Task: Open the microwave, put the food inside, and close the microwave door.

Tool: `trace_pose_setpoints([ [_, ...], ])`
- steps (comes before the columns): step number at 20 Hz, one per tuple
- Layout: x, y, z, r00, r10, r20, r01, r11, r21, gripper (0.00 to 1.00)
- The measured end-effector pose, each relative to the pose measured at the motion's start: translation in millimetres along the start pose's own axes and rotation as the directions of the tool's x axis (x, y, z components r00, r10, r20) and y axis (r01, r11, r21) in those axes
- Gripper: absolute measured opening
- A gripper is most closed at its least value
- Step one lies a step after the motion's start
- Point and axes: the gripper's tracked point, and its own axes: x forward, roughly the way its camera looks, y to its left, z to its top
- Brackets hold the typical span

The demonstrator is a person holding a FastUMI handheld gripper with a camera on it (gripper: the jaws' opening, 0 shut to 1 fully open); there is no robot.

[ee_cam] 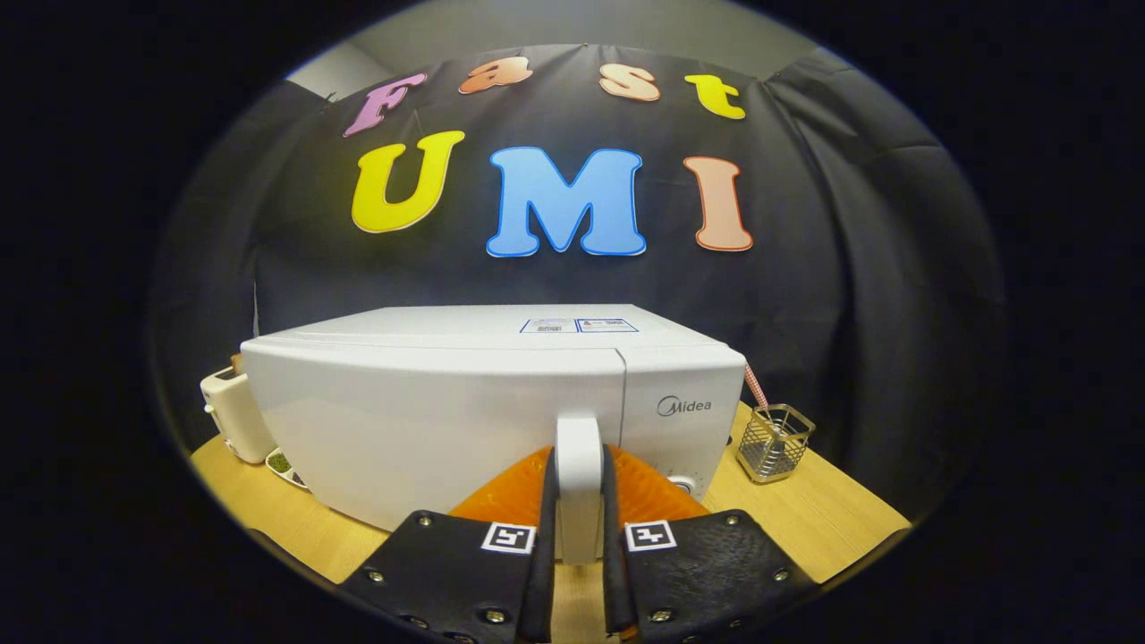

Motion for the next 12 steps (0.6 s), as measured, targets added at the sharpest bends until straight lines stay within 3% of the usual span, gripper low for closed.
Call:
trace_pose_setpoints([
  [1,-0.8,0.1,-2.0,1.000,-0.001,-0.024,0.002,1.000,0.021,0.10],
  [4,-21.0,3.3,-5.4,0.999,-0.032,-0.044,0.033,0.999,0.019,0.05],
  [6,-43.7,5.3,-10.4,0.999,-0.036,-0.015,0.036,0.999,-0.041,0.05],
  [12,-100.7,28.8,-23.8,0.998,0.052,-0.023,-0.052,0.998,0.029,0.05],
])
